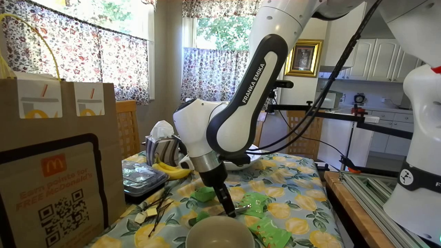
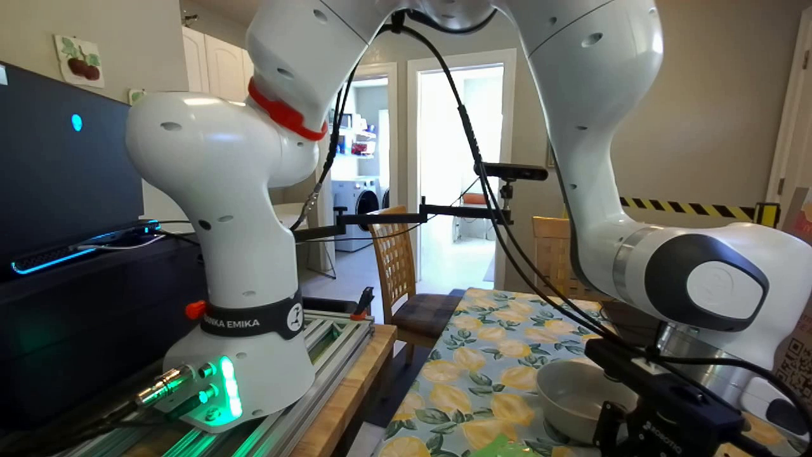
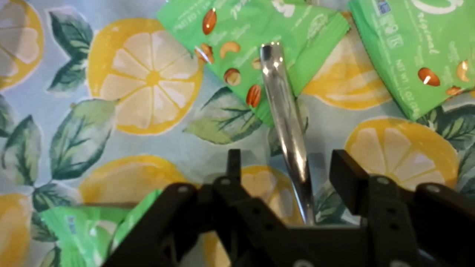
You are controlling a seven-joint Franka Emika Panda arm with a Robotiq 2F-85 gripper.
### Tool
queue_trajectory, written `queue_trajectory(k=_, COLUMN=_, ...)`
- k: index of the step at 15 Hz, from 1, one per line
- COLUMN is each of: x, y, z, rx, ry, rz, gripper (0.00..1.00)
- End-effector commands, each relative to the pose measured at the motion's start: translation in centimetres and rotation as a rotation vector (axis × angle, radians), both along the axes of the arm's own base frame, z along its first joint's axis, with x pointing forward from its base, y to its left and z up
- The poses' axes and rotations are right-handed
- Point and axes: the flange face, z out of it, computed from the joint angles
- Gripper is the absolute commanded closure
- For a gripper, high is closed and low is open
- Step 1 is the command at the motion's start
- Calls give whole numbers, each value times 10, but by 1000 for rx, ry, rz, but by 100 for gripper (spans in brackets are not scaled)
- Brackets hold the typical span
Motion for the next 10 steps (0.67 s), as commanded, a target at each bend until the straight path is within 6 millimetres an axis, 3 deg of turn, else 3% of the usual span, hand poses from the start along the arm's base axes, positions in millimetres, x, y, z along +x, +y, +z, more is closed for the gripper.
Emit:
queue_trajectory(k=1, x=2, y=2, z=-3, rx=5, ry=7, rz=-14, gripper=67)
queue_trajectory(k=6, x=3, y=3, z=-4, rx=5, ry=9, rz=-15, gripper=100)
queue_trajectory(k=10, x=2, y=3, z=-1, rx=3, ry=2, rz=-16, gripper=96)
